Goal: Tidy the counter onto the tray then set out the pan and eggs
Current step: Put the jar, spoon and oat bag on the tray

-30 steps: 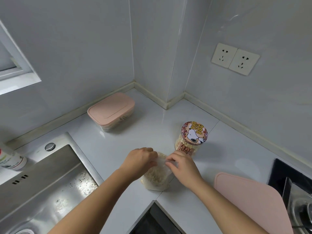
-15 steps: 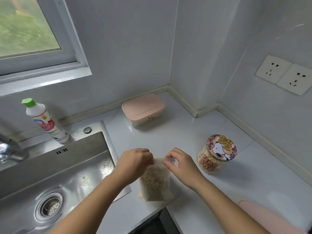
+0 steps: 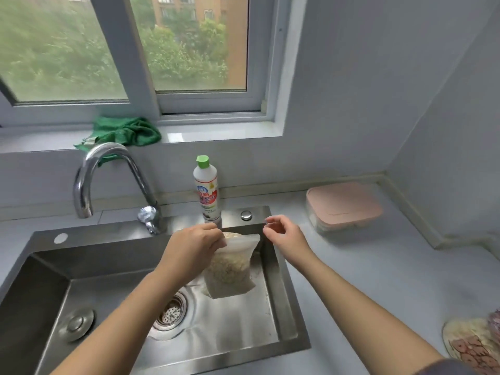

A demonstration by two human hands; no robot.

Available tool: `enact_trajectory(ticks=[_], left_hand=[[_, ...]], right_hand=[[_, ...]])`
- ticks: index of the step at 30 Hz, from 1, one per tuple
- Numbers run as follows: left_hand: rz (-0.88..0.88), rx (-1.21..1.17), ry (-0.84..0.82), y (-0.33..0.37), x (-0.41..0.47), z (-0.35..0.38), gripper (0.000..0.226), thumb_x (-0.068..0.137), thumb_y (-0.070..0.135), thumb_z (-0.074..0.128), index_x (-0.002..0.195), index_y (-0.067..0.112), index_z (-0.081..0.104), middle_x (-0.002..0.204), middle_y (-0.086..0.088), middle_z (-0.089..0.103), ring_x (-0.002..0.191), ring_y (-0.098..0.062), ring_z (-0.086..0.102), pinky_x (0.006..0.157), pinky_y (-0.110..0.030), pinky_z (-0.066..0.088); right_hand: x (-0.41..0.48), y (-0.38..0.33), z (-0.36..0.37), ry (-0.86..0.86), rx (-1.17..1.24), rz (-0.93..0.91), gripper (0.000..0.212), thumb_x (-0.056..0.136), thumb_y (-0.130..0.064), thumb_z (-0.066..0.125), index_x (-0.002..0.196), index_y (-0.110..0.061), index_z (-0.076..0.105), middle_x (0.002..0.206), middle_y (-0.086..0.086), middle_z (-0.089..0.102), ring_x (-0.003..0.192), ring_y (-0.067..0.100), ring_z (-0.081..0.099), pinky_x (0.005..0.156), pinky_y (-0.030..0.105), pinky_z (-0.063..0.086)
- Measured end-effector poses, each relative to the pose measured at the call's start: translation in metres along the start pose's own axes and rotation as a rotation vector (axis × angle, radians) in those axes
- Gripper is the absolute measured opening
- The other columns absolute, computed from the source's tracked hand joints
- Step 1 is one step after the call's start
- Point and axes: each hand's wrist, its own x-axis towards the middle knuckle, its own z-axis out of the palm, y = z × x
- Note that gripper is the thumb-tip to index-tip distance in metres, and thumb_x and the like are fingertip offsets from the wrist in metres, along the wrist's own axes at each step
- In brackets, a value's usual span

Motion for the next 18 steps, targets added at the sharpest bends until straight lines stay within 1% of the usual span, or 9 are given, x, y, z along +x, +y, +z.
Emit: enact_trajectory(ticks=[2, 3, 5, 7, 10, 12, 15, 17, 18], left_hand=[[-0.011, 0.028, -0.002, -0.030, -0.003, -0.007, 0.016, 0.076, 0.030, 0.061, 0.061, 0.024, 0.060, 0.062, 0.009, 0.056, 0.049, -0.020, 0.054, 0.041, -0.021, 0.029], [-0.020, 0.041, -0.006, -0.043, -0.004, -0.009, 0.016, 0.075, 0.029, 0.061, 0.061, 0.025, 0.060, 0.062, 0.009, 0.056, 0.048, -0.020, 0.055, 0.040, -0.021, 0.029], [-0.051, 0.064, -0.007, -0.064, -0.008, -0.011, 0.015, 0.074, 0.029, 0.061, 0.059, 0.025, 0.061, 0.061, 0.010, 0.057, 0.047, -0.018, 0.055, 0.040, -0.020, 0.027], [-0.088, 0.075, -0.016, -0.083, -0.013, -0.011, 0.015, 0.072, 0.030, 0.063, 0.058, 0.025, 0.062, 0.059, 0.011, 0.056, 0.046, -0.017, 0.054, 0.041, -0.018, 0.022], [-0.108, 0.048, -0.014, -0.102, -0.020, -0.005, 0.015, 0.072, 0.029, 0.064, 0.059, 0.023, 0.061, 0.060, 0.009, 0.055, 0.048, -0.018, 0.053, 0.042, -0.019, 0.022], [-0.120, 0.023, -0.008, -0.108, -0.022, -0.002, 0.014, 0.072, 0.028, 0.065, 0.059, 0.023, 0.062, 0.060, 0.009, 0.055, 0.048, -0.018, 0.054, 0.042, -0.017, 0.020], [-0.137, 0.006, 0.012, -0.109, -0.022, -0.001, 0.012, 0.068, 0.028, 0.067, 0.058, 0.024, 0.062, 0.057, 0.009, 0.055, 0.046, -0.017, 0.052, 0.045, -0.012, 0.005], [-0.132, -0.017, 0.032, -0.109, -0.021, 0.001, 0.013, 0.070, 0.029, 0.066, 0.059, 0.024, 0.063, 0.058, 0.009, 0.055, 0.047, -0.016, 0.053, 0.046, -0.011, 0.006], [-0.131, -0.033, 0.042, -0.110, -0.020, 0.003, 0.013, 0.071, 0.030, 0.065, 0.059, 0.024, 0.063, 0.059, 0.009, 0.055, 0.048, -0.016, 0.053, 0.044, -0.013, 0.009]], right_hand=[[0.030, -0.010, 0.032, -0.048, -0.029, 0.016, 0.031, 0.087, -0.023, 0.068, 0.115, -0.023, 0.056, 0.105, -0.003, 0.063, 0.099, 0.011, 0.060, 0.077, 0.014, 0.048], [0.043, -0.015, 0.045, -0.065, -0.044, 0.030, 0.041, 0.084, -0.024, 0.071, 0.121, -0.024, 0.053, 0.109, -0.002, 0.062, 0.102, 0.013, 0.060, 0.078, 0.017, 0.049], [0.068, -0.023, 0.070, -0.088, -0.063, 0.064, 0.060, 0.081, -0.027, 0.075, 0.133, -0.024, 0.044, 0.120, -0.002, 0.057, 0.110, 0.014, 0.055, 0.085, 0.025, 0.048], [0.090, -0.031, 0.090, -0.096, -0.048, 0.087, 0.076, 0.079, -0.025, 0.077, 0.142, -0.023, 0.034, 0.129, 0.000, 0.050, 0.117, 0.016, 0.049, 0.091, 0.030, 0.044], [0.117, -0.044, 0.111, -0.090, -0.022, 0.090, 0.088, 0.077, -0.023, 0.080, 0.147, -0.022, 0.027, 0.137, 0.004, 0.044, 0.125, 0.020, 0.044, 0.096, 0.033, 0.040], [0.131, -0.049, 0.122, -0.101, -0.010, 0.083, 0.092, 0.074, -0.020, 0.082, 0.147, -0.021, 0.027, 0.137, 0.004, 0.043, 0.124, 0.020, 0.045, 0.097, 0.034, 0.041], [0.145, -0.051, 0.135, -0.099, 0.005, 0.070, 0.090, 0.070, -0.013, 0.084, 0.143, -0.018, 0.032, 0.131, 0.004, 0.050, 0.115, 0.019, 0.052, 0.095, 0.035, 0.046], [0.152, -0.051, 0.138, -0.093, -0.012, 0.067, 0.078, 0.068, -0.011, 0.084, 0.134, -0.015, 0.042, 0.126, 0.005, 0.057, 0.112, 0.020, 0.057, 0.095, 0.039, 0.050], [0.155, -0.051, 0.139, -0.094, -0.034, 0.062, 0.072, 0.067, -0.011, 0.084, 0.129, -0.014, 0.047, 0.124, 0.006, 0.059, 0.111, 0.021, 0.059, 0.094, 0.040, 0.051]])
